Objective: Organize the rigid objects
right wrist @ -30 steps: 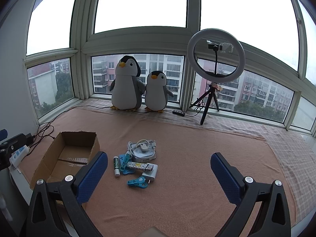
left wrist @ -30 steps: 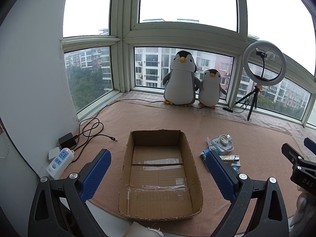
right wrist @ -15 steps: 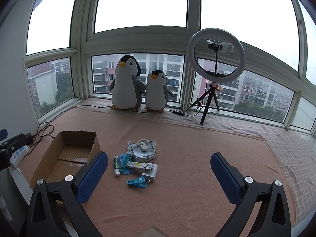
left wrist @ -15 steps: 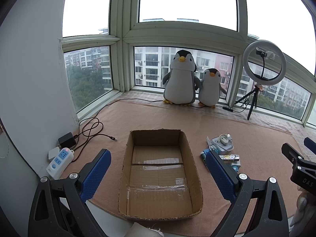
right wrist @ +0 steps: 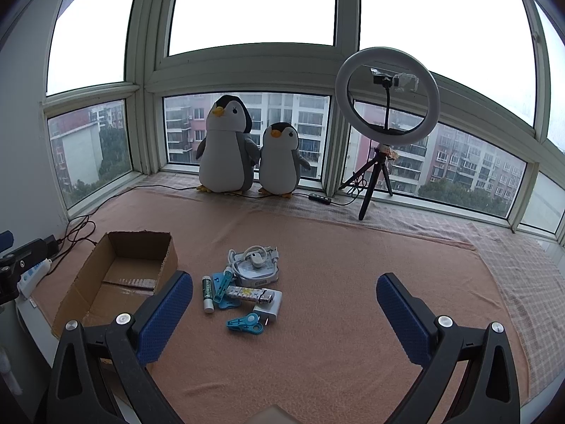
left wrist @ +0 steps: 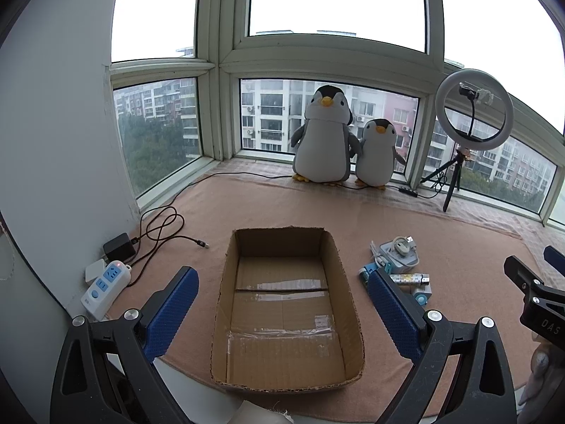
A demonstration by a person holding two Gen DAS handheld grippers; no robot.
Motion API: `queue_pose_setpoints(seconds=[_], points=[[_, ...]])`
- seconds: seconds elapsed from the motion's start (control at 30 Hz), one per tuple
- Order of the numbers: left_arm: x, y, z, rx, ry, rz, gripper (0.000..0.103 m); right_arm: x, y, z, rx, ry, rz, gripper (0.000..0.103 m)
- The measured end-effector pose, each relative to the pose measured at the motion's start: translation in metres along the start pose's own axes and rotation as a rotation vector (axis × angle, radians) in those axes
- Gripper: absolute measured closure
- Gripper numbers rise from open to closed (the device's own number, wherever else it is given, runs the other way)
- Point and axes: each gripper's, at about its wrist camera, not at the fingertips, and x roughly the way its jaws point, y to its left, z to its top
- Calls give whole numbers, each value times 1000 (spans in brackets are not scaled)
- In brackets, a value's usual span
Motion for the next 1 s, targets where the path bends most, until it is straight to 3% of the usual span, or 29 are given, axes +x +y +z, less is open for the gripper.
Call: queue_pose_setpoints(seconds=[0.6,1.0], points=[[43,20,-18,-35,124,18,5,16,2,-8,-16,61,4,0],[88,61,-46,-95,243,73,5,38,0,-21,-7,128,26,0]])
